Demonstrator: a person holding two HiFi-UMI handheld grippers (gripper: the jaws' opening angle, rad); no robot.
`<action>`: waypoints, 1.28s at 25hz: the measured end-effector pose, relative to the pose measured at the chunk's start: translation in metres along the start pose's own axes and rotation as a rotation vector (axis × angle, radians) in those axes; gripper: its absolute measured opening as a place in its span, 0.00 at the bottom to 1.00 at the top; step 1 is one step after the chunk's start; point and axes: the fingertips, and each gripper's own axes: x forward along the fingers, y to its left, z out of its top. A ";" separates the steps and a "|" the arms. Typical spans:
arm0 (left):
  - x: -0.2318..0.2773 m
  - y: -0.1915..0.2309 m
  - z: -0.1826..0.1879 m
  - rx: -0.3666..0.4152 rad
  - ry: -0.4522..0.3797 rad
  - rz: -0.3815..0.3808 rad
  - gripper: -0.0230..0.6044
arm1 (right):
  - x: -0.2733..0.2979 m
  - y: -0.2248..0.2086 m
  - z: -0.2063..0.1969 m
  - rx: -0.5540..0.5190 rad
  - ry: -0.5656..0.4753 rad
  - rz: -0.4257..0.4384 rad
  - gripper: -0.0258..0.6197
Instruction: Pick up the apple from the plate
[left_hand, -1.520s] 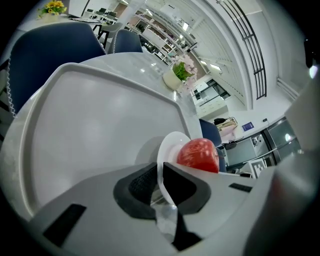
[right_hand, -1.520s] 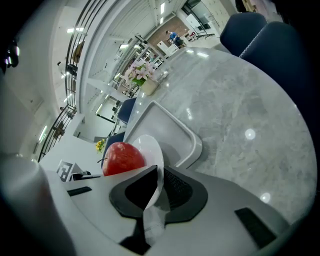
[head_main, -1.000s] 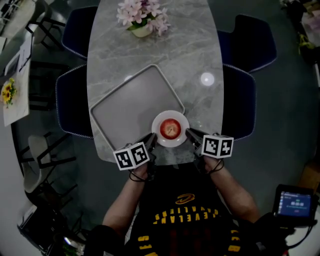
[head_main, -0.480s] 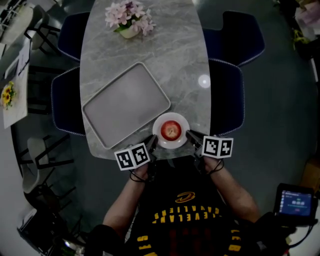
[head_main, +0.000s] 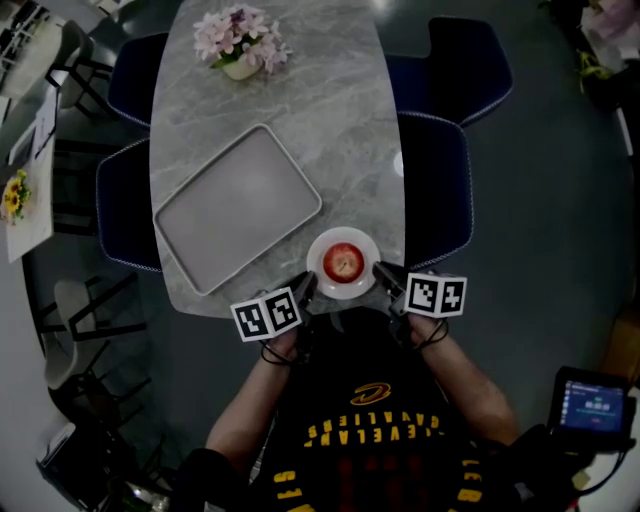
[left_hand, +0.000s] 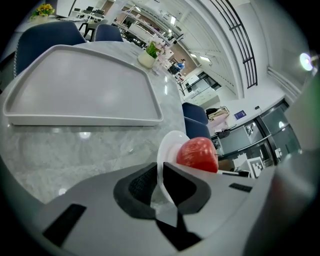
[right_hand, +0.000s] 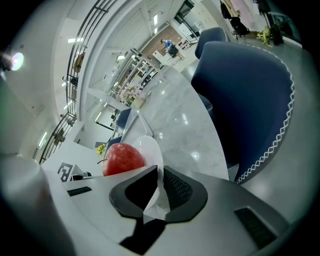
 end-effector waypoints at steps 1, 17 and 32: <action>0.002 -0.002 -0.001 0.003 0.000 -0.001 0.10 | -0.002 -0.002 0.000 0.000 -0.003 0.001 0.11; 0.018 -0.017 -0.015 -0.006 -0.010 -0.002 0.10 | -0.018 -0.024 0.003 -0.009 -0.027 -0.002 0.11; 0.044 -0.004 -0.018 -0.016 0.016 0.023 0.10 | -0.002 -0.047 0.001 0.004 0.006 -0.037 0.11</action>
